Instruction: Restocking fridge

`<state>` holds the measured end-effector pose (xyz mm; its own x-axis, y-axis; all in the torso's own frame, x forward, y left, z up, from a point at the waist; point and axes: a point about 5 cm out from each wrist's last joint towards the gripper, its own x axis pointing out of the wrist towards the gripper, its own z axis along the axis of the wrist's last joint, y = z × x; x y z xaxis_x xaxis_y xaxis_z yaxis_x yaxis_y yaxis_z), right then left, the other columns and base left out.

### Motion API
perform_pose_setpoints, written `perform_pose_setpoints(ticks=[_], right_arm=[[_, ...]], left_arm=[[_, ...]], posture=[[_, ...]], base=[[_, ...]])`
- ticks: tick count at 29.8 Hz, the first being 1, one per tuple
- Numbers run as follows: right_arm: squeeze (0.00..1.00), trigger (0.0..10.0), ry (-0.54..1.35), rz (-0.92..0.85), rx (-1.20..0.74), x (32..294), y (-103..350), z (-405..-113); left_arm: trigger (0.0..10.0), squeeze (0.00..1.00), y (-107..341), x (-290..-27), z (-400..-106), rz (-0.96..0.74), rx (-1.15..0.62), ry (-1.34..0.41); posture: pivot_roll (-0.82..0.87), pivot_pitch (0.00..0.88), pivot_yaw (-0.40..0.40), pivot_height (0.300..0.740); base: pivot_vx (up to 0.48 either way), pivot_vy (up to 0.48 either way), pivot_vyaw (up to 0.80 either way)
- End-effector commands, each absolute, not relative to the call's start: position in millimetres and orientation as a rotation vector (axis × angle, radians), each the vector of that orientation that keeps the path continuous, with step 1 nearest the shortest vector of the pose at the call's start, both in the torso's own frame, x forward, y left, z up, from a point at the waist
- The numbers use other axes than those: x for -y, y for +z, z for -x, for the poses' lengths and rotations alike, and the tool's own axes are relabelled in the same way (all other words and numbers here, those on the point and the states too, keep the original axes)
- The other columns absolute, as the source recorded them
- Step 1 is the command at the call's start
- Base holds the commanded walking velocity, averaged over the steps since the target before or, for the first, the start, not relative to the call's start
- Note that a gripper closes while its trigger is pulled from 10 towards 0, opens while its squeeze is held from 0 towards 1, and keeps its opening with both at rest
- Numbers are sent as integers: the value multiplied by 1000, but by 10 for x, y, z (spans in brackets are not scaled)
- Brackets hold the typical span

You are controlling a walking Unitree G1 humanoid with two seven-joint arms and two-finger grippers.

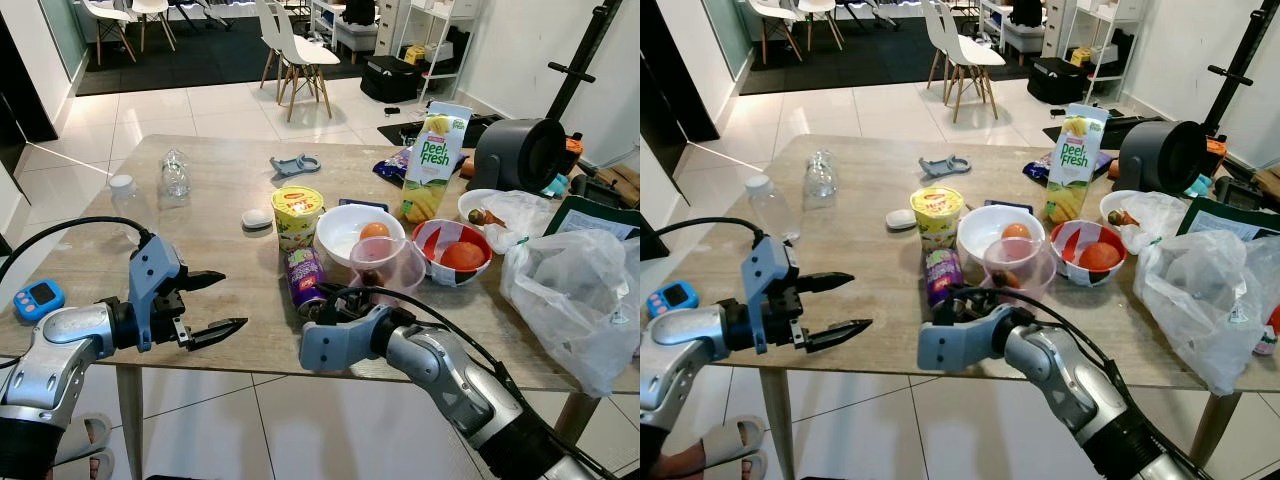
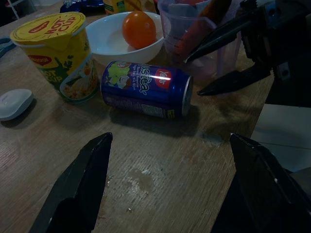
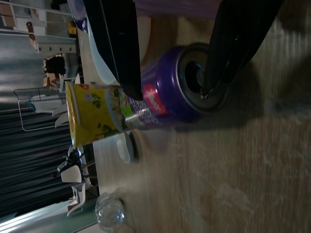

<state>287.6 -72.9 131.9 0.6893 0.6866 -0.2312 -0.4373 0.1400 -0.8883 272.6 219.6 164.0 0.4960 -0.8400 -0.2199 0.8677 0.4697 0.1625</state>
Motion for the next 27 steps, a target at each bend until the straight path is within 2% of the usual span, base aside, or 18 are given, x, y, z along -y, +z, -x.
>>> perform_pose_setpoints(ticks=[1,11,24,25,26,27], right_arm=[[0,10000,837,1193,238,687,1270,-2886],[0,10000,837,1195,217,615,1219,-2908],[0,10000,809,1230,177,689,1231,-2948],[0,9765,810,1232,176,691,1230,-2948],[0,8196,810,1234,175,697,1229,-2947],[0,8196,811,1235,173,701,1228,-2946]], left_arm=[[10000,0,1646,-2154,-2716,-279,-118,-1073],[10000,0,1639,-2152,-2705,-277,-119,-1073],[10000,0,1631,-2141,-2700,-276,-118,-1073],[10000,0,1631,-2139,-2700,-276,-117,-1073],[10000,0,1631,-2139,-2699,-276,-117,-1073],[10000,0,1631,-2139,-2698,-276,-117,-1073]], posture=[[69,24,-20,740],[76,25,-24,740],[73,20,-29,740],[73,20,-29,740],[72,23,-28,740],[72,23,-28,740]], base=[[0,0,0],[0,0,0],[0,0,0],[0,0,0],[0,0,0],[0,0,0]])
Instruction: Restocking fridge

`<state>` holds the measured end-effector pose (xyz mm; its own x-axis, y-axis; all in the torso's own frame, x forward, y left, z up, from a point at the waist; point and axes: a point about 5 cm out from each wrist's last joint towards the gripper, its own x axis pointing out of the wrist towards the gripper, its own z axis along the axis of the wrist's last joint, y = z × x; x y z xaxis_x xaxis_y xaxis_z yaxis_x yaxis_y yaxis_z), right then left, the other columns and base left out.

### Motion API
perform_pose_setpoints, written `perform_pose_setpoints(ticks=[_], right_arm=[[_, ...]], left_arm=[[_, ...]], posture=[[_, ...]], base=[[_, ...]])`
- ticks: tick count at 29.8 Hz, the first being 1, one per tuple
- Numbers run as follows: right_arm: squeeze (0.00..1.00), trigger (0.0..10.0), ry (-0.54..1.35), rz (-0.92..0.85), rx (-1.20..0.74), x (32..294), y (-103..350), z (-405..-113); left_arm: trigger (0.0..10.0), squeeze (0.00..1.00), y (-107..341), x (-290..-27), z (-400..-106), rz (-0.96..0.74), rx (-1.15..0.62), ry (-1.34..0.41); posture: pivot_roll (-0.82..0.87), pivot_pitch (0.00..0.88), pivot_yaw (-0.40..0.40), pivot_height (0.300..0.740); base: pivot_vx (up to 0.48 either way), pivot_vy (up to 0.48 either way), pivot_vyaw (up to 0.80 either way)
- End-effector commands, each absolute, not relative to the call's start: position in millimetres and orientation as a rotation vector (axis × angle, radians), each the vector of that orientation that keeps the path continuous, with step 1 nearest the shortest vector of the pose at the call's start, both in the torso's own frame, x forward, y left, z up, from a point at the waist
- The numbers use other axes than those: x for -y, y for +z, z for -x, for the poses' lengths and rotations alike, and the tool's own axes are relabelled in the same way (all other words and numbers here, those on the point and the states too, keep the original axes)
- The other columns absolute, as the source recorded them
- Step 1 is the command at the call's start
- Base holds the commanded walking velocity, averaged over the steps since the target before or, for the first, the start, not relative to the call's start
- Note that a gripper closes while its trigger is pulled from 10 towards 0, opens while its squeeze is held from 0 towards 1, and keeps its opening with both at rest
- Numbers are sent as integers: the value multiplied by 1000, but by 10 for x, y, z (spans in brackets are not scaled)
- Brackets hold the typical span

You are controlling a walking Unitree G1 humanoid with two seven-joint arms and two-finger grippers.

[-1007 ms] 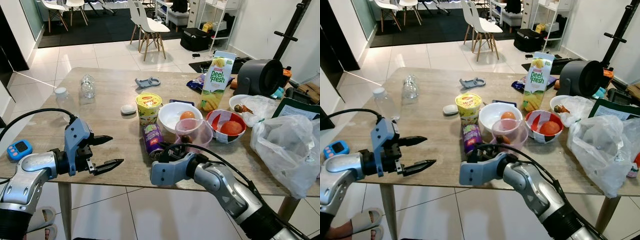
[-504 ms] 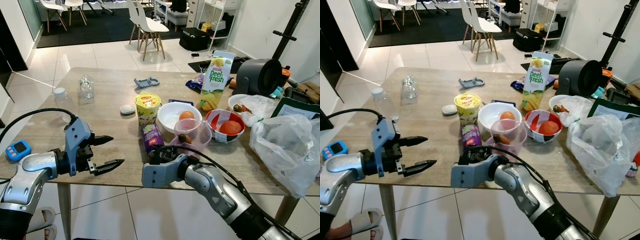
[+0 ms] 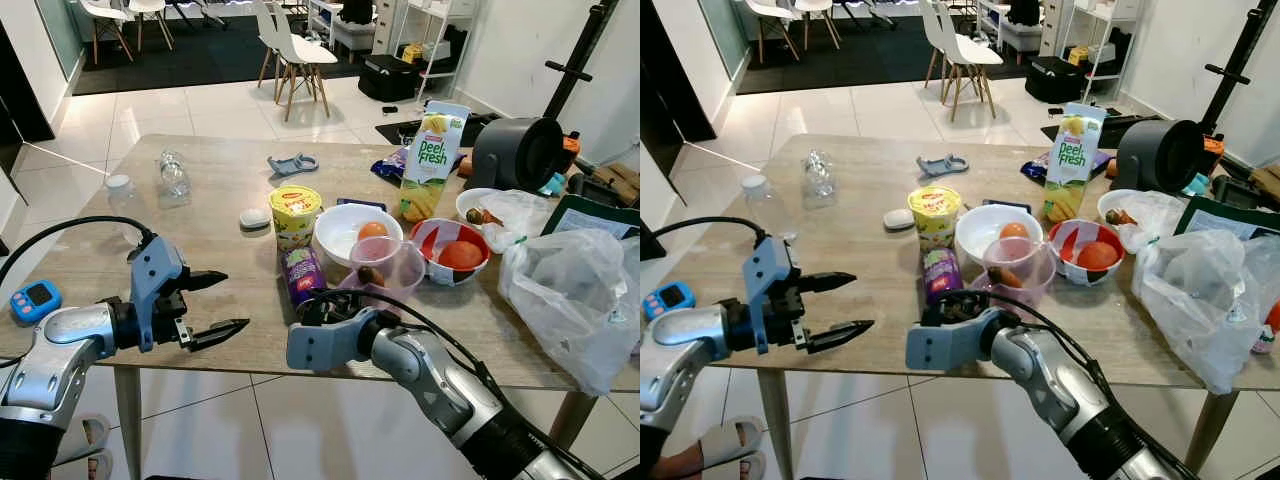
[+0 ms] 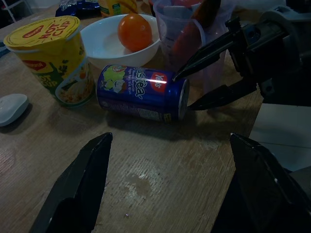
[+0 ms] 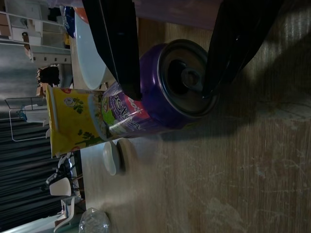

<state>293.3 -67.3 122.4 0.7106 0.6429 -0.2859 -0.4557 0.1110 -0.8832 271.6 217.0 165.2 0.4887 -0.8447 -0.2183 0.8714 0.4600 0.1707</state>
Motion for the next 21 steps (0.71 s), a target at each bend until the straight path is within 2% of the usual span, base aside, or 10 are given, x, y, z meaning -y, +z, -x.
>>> perform_pose_setpoints(ticks=[1,2,3,4,5,21], right_arm=[[0,8196,810,1235,172,703,1227,-2945],[0,8196,810,1235,172,703,1227,-2945],[0,3098,811,1235,171,704,1228,-2943],[0,3098,812,1234,171,705,1229,-2942],[0,0,813,1234,171,704,1230,-2939],[0,0,817,1236,172,710,1235,-2929]], left_arm=[[10000,0,1631,-2140,-2698,-276,-117,-1073],[10000,0,1631,-2140,-2698,-276,-117,-1073],[10000,0,1629,-2142,-2698,-275,-118,-1072],[10000,0,1630,-2142,-2698,-275,-118,-1072],[10000,0,1630,-2140,-2699,-274,-118,-1072],[10000,0,1622,-2130,-2694,-272,-118,-1074]], posture=[[72,23,-28,740],[72,23,-28,740],[71,25,-28,740],[71,25,-28,740],[71,26,-29,740],[70,27,-30,740]], base=[[0,0,0],[0,0,0],[0,0,0],[0,0,0],[0,0,0],[0,0,0]])
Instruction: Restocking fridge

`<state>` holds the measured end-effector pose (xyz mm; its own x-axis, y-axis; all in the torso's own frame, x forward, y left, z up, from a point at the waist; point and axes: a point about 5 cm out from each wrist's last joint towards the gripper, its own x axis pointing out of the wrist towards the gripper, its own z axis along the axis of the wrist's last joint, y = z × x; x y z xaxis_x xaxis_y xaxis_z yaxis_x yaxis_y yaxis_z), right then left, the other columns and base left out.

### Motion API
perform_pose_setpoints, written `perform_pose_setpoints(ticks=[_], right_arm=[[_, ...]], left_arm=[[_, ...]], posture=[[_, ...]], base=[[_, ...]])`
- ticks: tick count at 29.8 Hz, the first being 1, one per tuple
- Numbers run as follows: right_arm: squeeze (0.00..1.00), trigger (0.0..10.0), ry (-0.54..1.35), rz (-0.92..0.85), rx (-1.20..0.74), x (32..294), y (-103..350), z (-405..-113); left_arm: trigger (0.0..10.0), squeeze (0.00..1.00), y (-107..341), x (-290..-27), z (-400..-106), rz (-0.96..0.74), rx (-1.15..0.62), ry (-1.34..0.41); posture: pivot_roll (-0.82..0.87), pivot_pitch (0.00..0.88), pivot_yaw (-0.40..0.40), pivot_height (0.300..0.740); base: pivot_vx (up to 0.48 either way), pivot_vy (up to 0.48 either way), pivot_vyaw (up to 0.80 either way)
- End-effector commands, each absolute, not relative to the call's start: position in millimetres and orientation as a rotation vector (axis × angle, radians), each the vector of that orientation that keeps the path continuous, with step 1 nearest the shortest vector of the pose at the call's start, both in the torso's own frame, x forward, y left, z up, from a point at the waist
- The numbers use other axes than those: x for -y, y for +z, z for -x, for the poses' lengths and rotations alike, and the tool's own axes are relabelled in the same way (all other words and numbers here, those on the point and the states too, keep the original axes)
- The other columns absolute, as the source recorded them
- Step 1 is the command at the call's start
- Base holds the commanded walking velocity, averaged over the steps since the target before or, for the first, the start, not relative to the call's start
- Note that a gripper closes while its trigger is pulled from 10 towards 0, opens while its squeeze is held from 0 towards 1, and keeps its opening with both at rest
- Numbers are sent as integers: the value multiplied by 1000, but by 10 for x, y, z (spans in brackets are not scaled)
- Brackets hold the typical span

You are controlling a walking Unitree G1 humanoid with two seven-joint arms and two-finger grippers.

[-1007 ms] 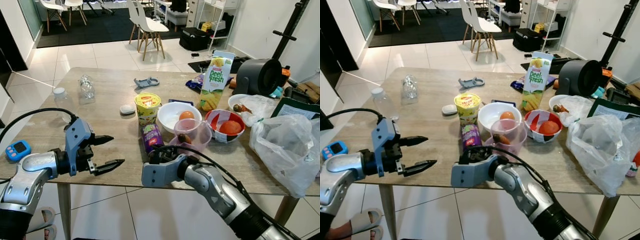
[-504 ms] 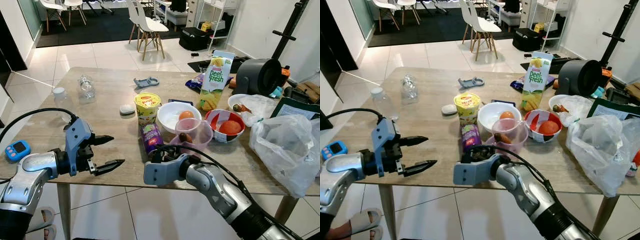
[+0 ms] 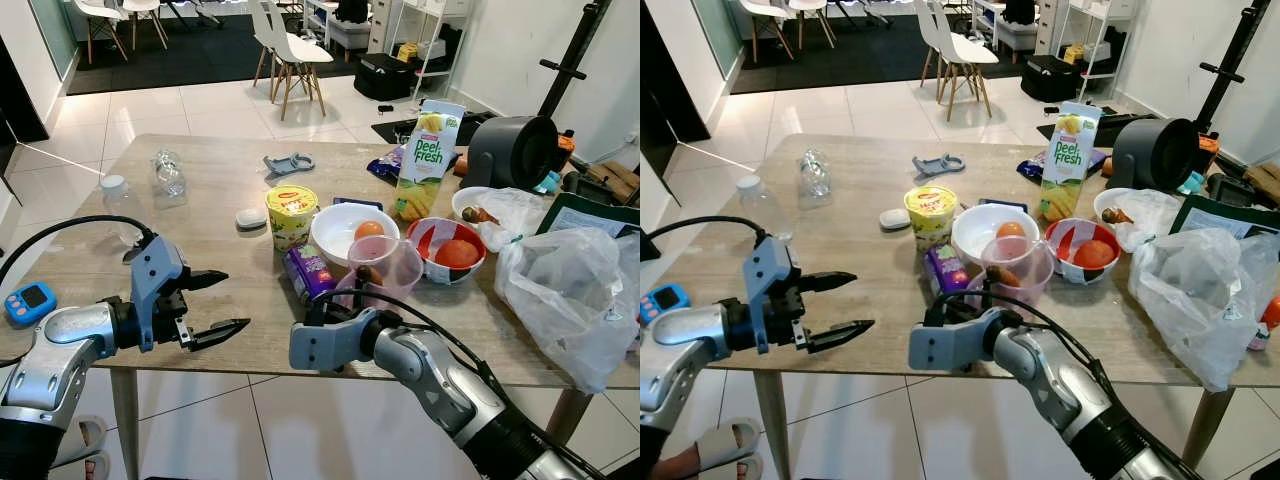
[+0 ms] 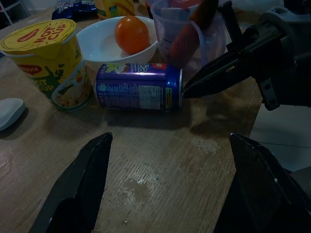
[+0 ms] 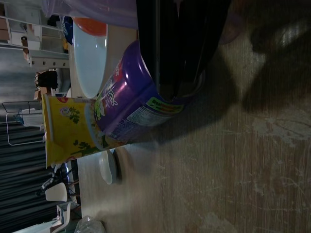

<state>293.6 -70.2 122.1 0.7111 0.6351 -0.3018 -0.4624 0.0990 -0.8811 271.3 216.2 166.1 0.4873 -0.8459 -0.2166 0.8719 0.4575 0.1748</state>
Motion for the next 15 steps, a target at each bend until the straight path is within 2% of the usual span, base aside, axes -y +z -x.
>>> perform_pose_setpoints(ticks=[1,2,3,9,10,11,12,15], right_arm=[[0,0,815,1232,176,706,1241,-2928],[0,0,812,1227,178,703,1247,-2928],[0,3176,802,1227,187,703,1261,-2934],[0,3176,787,1230,197,705,1278,-2944],[949,10000,787,1230,197,705,1278,-2944],[949,10000,787,1230,197,705,1278,-2944],[1000,10000,760,1235,211,734,1309,-2967],[1000,10000,717,1248,227,786,1349,-2999]], left_arm=[[10000,0,1622,-2129,-2694,-272,-119,-1075],[10000,0,1622,-2129,-2693,-272,-119,-1076],[10000,0,1623,-2129,-2694,-272,-118,-1076],[10000,0,1624,-2129,-2695,-272,-118,-1077],[10000,0,1624,-2129,-2695,-272,-118,-1077],[10000,0,1624,-2129,-2695,-272,-118,-1077],[10000,0,1625,-2125,-2698,-272,-117,-1078],[10000,0,1625,-2125,-2701,-273,-118,-1081]], posture=[[69,28,-28,740],[69,29,-28,740],[69,29,-28,740],[69,29,-28,740],[69,29,-28,740],[69,29,-28,740],[67,27,-26,740],[67,28,-26,740]], base=[[0,0,0],[0,0,0],[0,0,0],[0,0,0],[0,0,0],[0,0,0],[0,0,0],[0,0,0]])
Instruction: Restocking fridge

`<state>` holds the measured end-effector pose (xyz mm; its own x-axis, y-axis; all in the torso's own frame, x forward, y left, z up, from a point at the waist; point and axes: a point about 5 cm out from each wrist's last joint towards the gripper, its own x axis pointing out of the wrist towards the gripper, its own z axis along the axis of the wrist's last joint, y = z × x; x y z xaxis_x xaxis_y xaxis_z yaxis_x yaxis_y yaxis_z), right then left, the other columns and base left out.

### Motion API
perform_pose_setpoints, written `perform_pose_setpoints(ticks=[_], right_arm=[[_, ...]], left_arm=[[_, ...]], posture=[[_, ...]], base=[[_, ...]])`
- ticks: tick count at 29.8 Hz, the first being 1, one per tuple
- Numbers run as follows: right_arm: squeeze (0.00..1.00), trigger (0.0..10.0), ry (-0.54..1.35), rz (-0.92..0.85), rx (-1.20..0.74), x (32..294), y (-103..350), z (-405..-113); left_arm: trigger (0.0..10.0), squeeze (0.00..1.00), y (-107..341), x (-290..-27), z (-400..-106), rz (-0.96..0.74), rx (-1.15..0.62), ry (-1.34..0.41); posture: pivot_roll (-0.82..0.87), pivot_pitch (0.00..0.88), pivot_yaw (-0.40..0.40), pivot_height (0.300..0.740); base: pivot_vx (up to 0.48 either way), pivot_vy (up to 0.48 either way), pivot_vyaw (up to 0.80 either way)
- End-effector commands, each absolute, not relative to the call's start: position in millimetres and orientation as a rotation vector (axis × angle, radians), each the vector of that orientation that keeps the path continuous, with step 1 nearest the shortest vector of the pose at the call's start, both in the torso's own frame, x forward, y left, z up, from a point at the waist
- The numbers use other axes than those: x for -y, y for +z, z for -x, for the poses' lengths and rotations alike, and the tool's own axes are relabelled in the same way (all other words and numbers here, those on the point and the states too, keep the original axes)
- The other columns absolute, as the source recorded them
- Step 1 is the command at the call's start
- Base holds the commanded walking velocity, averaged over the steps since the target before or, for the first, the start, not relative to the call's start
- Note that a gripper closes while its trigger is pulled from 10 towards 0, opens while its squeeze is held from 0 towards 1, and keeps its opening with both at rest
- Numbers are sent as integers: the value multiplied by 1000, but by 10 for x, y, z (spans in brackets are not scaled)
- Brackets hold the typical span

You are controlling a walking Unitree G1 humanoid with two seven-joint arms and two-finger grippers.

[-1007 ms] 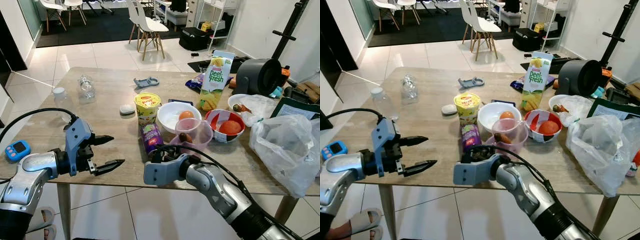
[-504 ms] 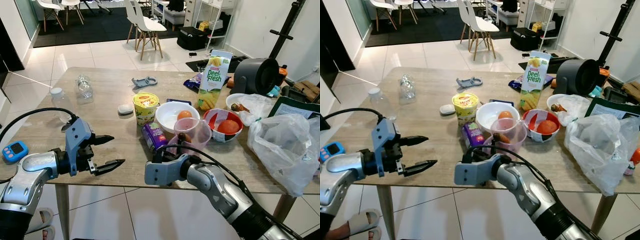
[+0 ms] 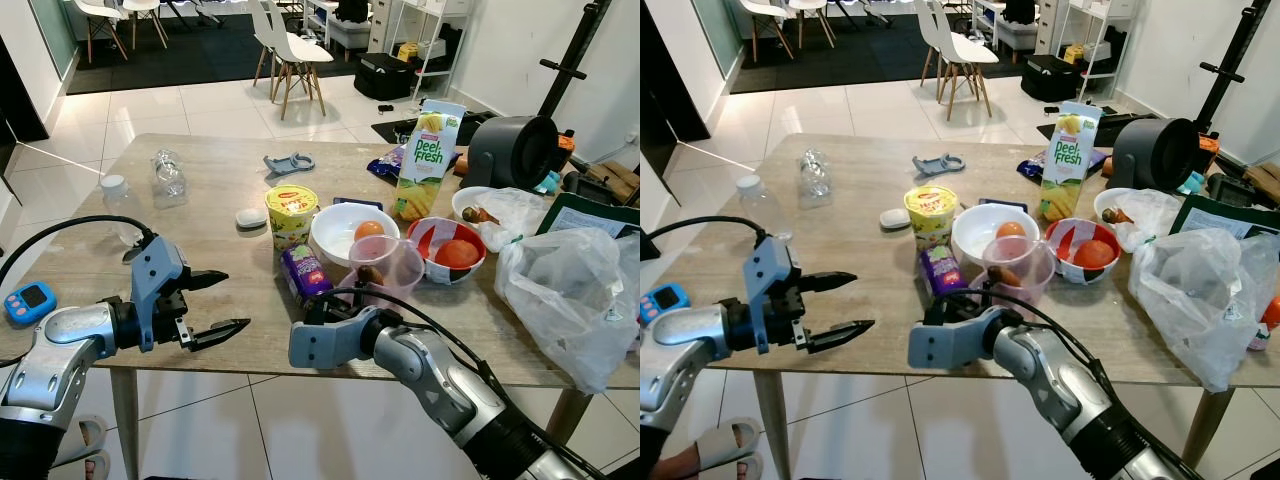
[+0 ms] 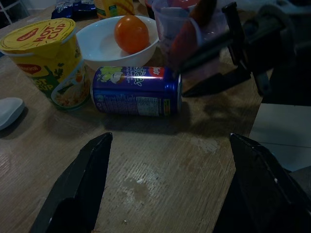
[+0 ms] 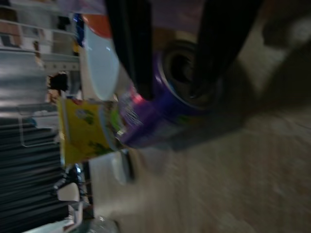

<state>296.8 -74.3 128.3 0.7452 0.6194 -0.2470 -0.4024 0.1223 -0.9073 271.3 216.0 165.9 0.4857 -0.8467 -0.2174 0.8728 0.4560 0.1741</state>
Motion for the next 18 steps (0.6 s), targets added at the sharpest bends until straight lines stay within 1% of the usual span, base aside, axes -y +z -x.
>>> perform_pose_setpoints(ticks=[1,2,3,4,5,6,18], right_arm=[[1000,10000,717,1248,227,786,1349,-2999],[749,10000,718,1249,225,790,1345,-2999],[255,10000,716,1255,224,800,1342,-3000],[39,10000,715,1259,222,810,1338,-3002],[39,10000,714,1262,221,814,1334,-3003],[0,10000,711,1267,221,819,1331,-3005],[0,10000,751,1299,211,802,1245,-2965]], left_arm=[[10000,0,1625,-2125,-2701,-273,-118,-1081],[10000,0,1625,-2126,-2701,-274,-118,-1081],[10000,0,1626,-2125,-2701,-274,-118,-1081],[10000,0,1627,-2124,-2700,-274,-119,-1081],[10000,0,1627,-2124,-2699,-274,-119,-1082],[10000,0,1626,-2124,-2697,-273,-119,-1082],[10000,0,1632,-2123,-2697,-275,-122,-1088]], posture=[[67,28,-26,740],[67,29,-26,740],[67,29,-26,740],[67,29,-26,740],[67,28,-25,740],[67,28,-25,740],[69,28,-24,740]], base=[[0,0,0],[0,0,0],[0,0,0],[0,0,0],[0,0,0],[0,0,0],[0,0,0]])
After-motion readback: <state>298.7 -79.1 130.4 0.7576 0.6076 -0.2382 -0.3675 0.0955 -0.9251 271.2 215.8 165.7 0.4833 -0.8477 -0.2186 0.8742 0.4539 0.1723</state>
